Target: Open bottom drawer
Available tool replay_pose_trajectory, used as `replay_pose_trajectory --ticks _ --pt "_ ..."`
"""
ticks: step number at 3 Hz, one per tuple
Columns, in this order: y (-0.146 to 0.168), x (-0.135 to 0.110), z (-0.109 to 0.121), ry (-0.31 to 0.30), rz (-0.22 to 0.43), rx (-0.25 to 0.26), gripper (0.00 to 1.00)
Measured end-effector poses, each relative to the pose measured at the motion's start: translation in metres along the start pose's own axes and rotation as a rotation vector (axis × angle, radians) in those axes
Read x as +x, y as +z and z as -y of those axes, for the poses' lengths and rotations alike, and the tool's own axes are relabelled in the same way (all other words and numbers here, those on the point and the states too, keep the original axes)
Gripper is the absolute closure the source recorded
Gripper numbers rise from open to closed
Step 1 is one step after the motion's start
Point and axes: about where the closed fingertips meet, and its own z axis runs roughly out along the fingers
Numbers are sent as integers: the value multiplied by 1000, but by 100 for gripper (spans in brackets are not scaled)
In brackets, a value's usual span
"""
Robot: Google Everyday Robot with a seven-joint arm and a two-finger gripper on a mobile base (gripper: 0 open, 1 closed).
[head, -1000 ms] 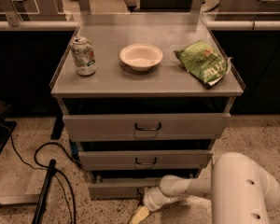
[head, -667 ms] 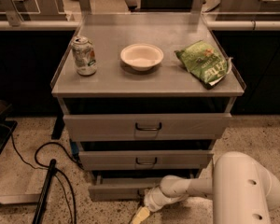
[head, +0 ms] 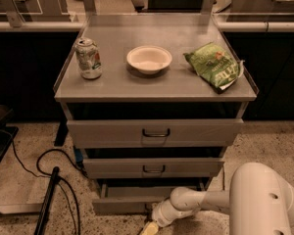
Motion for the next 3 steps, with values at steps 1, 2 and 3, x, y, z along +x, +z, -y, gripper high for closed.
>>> replay_pose_trajectory --ticks 1,2,3 --pt "-9 6 -18 4 -4 -16 0" --pt "-45 26 -70 47 19 -13 0" --pt "-45 31 -76 50 16 -21 0"
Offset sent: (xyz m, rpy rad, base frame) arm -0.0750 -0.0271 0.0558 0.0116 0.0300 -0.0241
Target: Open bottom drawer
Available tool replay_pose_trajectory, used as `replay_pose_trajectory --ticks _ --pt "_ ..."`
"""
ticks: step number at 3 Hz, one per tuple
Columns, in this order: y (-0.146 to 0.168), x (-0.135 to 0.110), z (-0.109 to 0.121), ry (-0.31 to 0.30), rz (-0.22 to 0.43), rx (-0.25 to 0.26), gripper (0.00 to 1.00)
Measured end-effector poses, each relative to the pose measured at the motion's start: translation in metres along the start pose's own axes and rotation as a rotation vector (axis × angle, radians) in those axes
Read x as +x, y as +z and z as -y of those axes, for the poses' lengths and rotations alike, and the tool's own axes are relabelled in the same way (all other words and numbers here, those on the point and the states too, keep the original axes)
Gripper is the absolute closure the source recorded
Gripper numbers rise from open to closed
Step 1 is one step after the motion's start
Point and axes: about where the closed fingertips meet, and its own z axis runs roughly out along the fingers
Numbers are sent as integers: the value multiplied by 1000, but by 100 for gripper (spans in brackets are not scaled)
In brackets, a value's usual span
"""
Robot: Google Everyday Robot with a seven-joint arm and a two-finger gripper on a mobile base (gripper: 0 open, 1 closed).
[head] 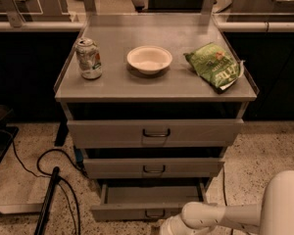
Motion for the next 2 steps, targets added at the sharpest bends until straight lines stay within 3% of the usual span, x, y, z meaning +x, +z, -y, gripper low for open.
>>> replay_pose_trajectory --ticks 2 --pt "18 -31 36 -57 29 51 0"
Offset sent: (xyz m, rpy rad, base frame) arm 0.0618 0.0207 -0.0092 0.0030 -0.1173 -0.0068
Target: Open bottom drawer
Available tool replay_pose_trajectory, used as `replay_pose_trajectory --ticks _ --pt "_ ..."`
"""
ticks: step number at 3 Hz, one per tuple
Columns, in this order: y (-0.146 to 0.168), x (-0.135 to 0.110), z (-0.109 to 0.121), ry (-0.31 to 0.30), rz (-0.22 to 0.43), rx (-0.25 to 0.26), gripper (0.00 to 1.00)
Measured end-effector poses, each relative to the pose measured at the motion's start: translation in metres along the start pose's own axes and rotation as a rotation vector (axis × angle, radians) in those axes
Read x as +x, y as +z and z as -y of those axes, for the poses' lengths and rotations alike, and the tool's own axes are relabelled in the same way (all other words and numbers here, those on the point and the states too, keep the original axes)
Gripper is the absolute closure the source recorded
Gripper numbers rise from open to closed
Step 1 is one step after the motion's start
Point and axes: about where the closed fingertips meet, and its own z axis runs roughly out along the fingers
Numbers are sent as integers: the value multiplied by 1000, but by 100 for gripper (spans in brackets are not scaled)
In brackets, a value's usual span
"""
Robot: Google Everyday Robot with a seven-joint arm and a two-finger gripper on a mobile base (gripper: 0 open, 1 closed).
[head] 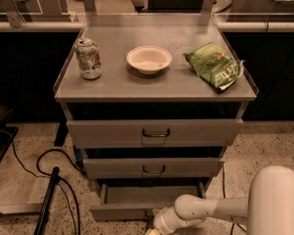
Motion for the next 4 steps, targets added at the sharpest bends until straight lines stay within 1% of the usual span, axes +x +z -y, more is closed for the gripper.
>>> replay_pose_trajectory --ticks 1,4 --pt "6 1 4 -1 -4 0 0" --pt "32 26 18 39 -73 5 0"
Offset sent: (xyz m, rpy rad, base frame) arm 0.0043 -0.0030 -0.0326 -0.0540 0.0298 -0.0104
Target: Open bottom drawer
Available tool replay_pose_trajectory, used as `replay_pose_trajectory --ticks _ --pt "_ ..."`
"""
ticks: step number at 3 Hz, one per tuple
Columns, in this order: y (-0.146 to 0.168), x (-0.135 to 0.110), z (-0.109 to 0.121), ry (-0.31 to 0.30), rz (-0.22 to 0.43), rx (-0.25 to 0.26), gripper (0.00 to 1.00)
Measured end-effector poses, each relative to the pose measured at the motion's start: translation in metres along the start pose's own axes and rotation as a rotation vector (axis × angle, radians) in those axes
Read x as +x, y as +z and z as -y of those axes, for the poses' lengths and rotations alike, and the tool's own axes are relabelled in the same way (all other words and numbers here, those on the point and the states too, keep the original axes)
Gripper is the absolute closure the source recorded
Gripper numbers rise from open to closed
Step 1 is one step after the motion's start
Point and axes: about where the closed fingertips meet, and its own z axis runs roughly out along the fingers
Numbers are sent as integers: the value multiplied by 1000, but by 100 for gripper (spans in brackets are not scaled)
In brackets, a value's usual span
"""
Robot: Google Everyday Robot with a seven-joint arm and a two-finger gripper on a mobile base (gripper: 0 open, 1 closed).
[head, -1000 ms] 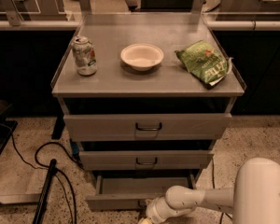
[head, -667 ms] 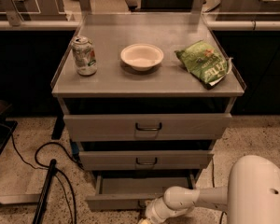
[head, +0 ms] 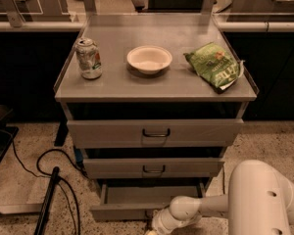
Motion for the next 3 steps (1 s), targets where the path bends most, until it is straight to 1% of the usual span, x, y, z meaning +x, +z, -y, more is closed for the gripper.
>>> replay_pose_trajectory --ticks 1,2,3 --pt "-2 -1 -1 1 -2 0 0" --pt "-1 6 -22 13 -22 -56 0" --pt "-6 10 -51 36 -37 -120 0"
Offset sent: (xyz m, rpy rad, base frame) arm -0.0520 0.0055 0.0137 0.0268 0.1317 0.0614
